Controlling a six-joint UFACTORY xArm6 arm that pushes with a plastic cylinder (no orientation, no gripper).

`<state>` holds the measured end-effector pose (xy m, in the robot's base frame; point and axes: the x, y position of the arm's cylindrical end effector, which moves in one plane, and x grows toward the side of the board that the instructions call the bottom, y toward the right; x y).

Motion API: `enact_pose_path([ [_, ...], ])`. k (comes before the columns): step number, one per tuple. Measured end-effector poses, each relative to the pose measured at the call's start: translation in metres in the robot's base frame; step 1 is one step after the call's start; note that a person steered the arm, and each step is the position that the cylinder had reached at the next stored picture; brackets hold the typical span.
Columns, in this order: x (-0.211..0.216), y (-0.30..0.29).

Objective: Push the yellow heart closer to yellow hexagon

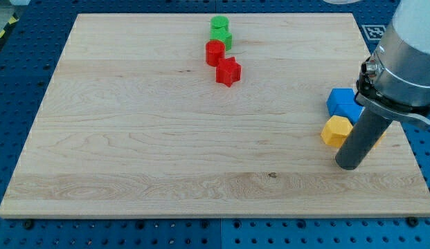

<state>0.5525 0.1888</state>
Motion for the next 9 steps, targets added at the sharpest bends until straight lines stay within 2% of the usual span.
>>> enact_pose_path([
  [3,-0.003,0.079],
  [5,-0.075,0.079],
  [9,-0.069,0.051],
])
